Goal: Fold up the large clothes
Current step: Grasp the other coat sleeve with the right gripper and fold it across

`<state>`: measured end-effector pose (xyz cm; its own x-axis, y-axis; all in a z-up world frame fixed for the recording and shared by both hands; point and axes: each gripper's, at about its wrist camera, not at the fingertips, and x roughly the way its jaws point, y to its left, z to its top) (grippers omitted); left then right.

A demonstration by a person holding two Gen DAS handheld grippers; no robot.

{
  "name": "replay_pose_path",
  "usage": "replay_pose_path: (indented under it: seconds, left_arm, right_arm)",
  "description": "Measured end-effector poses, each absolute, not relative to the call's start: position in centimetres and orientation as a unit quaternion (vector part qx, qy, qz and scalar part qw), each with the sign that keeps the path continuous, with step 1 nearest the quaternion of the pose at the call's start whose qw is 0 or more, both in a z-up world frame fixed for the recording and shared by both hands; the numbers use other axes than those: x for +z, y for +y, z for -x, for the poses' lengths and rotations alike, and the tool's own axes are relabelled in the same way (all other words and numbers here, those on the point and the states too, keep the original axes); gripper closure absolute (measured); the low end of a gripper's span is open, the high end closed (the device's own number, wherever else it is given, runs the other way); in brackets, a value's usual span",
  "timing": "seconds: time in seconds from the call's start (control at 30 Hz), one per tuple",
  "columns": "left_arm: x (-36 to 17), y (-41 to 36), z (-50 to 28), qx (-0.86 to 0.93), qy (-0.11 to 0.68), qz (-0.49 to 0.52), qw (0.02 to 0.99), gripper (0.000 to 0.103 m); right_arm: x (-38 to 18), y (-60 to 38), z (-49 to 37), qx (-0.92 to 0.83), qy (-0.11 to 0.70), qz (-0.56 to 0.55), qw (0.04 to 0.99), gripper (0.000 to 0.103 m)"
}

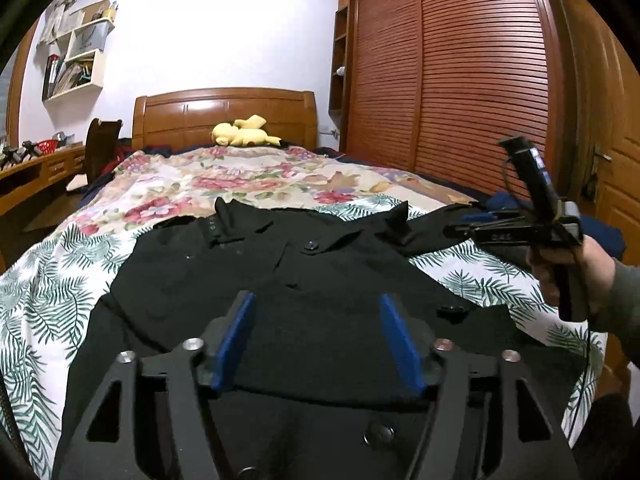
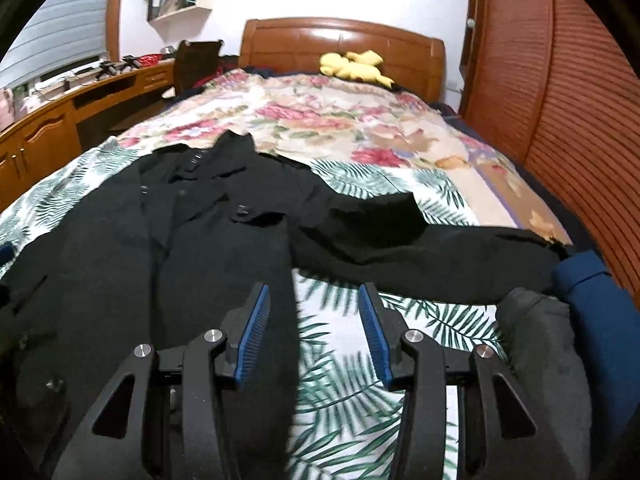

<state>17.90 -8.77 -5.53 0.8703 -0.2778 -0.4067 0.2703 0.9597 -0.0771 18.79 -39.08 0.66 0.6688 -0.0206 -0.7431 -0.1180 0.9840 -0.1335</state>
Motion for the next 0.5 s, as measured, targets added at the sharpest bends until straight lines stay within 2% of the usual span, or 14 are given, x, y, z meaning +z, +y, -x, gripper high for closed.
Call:
replay_pose_path:
  seconds: [0.07,0.13,0.17,0.2,0.5]
  left_arm:
    - [-5.6,-8.7,-18.0,-0.140,0.211,0.007,0.967,0.021]
    - [-5.8,-8.6,-18.0,-0.140,0.212,0.009,0.967,0.019]
    - [-5.8,-8.6,-18.1,-0.140,0.214,0.010,0.967,0.019]
    - [-5.8,-8.5,-18.1,-0.140,0.215,0.011,0.967,0.019]
    - [-5.8,-8.3,-18.8,-0.136,0.226,0.022,0.964,0.019]
  right_arm:
    - [0.0,-39.7,-19.7,0.016,0.415,0.094,0.905,0.056]
    - [-0.9,-40.2,-20.5,0.005,0.416,0.117,0.902,0.050]
    - [-1.2,-40.5,-20.9,0.003,0.417,0.123,0.901,0.034]
    - [-1.6,-40.8,-21.3,0.005,0.421,0.124,0.899,0.023]
    - [-4.9,-43.7,-26.1,-0.021,0.480,0.137,0.866,0.023]
